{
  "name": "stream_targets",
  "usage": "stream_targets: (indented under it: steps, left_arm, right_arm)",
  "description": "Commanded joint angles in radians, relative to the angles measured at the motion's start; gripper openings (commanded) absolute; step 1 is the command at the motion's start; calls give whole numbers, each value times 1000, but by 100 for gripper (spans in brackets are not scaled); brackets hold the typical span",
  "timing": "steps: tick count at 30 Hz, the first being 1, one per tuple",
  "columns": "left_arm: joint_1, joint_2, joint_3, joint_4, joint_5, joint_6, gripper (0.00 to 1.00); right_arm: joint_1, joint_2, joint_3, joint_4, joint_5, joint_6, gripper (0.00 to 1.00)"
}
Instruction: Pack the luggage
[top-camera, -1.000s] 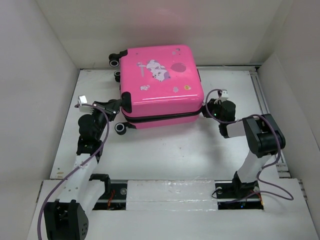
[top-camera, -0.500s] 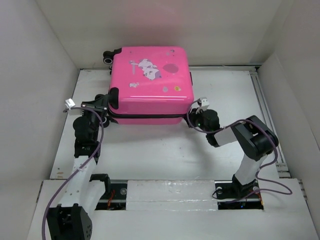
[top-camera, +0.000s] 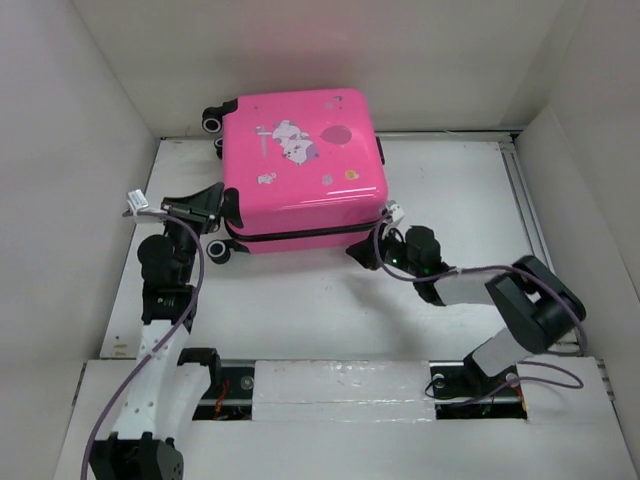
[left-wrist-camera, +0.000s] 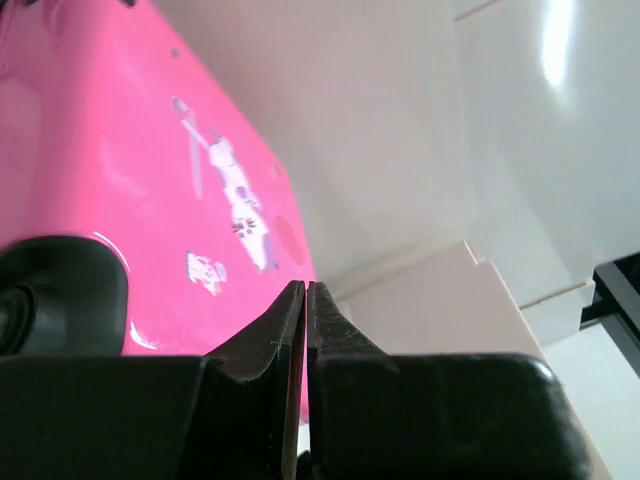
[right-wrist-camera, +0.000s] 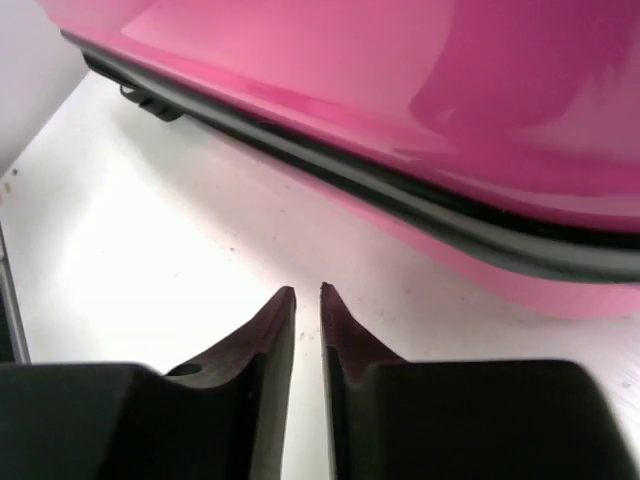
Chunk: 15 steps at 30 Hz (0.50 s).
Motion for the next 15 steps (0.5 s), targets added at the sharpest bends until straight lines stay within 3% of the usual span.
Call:
stream_targets:
  steps: [1, 7, 10, 11, 12, 15]
  left_arm:
    - [-8, -65, 10, -19, -17, 82, 0]
    - [-8, -85, -123, -29, -28, 97, 0]
    - [-8, -85, -117, -53, -4, 163, 1]
    - [-8, -102, -100, -67, -4, 183, 6]
    - [-18, -117, -77, -67, -4, 206, 18]
    - [-78, -162, -16, -47, 39, 290, 26]
  right_arm:
    - [18, -150, -23, -88, 34, -102, 25]
    - [-28, -348, -69, -263, 201, -156, 29]
    - [-98, -385, -45, -328, 258, -156, 32]
    - [-126, -385, -33, -343, 258, -142, 32]
    - [-156, -385, -22, -343, 258, -120, 29]
    - [-259, -306, 47, -343, 206, -87, 17]
